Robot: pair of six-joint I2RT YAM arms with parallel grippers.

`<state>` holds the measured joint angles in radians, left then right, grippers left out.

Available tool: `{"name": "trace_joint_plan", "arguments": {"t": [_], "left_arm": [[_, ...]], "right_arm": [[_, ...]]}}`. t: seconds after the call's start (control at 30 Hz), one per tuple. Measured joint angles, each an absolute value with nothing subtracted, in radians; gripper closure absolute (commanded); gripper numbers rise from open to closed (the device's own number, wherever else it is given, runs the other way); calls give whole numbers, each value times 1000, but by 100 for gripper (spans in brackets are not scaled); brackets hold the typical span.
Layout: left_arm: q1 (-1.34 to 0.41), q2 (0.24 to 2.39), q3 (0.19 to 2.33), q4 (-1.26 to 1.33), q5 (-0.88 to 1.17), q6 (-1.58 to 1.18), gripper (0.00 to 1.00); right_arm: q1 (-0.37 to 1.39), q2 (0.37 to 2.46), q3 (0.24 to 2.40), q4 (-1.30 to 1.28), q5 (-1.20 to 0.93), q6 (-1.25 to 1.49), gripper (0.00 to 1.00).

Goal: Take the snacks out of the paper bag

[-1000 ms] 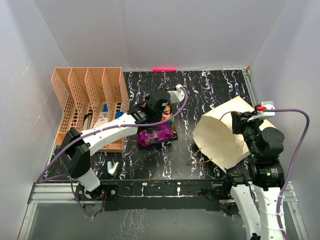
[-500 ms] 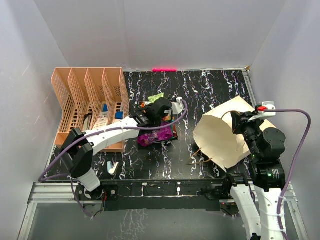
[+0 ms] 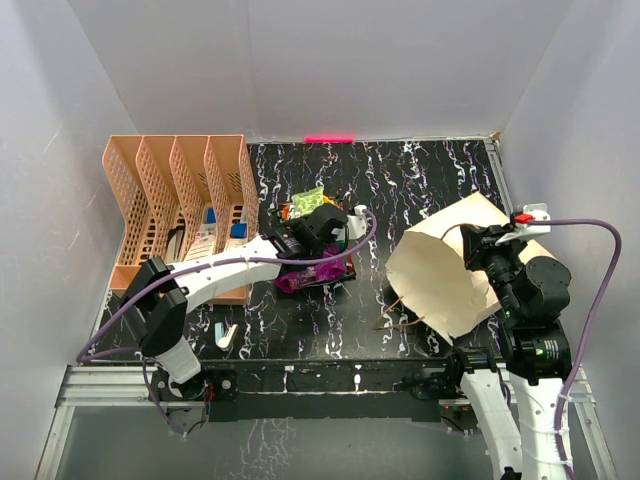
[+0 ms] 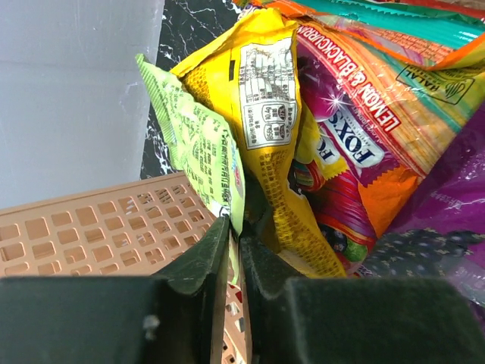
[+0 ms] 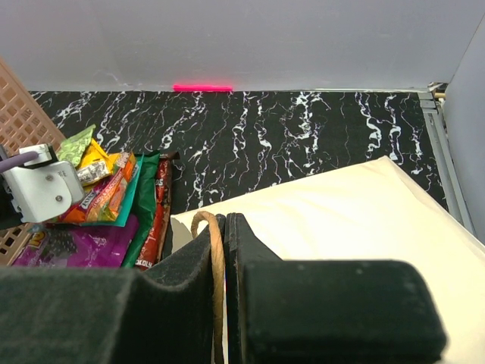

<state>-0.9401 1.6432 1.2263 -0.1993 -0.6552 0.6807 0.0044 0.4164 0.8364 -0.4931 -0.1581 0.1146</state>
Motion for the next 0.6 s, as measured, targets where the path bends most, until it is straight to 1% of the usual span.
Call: {"name": "trace_joint_plan", "arguments": {"t": [0.03, 0.17, 0.3, 0.57, 0.6], "left_arm": [[-942, 1642, 1226, -203, -655, 681, 75], [-949, 1630, 1226, -213, -654, 678, 63], [-957, 1599, 1235, -240, -640, 662, 56], [-964, 1486, 1334, -313, -568, 563, 47], [-964, 1470, 1346, -321, -558, 545, 44]], "right_arm": [[4, 416, 836, -495, -159, 115, 92], [4, 416, 836, -498, -164, 119, 92], [4, 416, 838, -499, -168, 123, 92], [4, 417, 855, -506, -180, 131, 92], [4, 417, 855, -506, -183, 133, 92]]}}
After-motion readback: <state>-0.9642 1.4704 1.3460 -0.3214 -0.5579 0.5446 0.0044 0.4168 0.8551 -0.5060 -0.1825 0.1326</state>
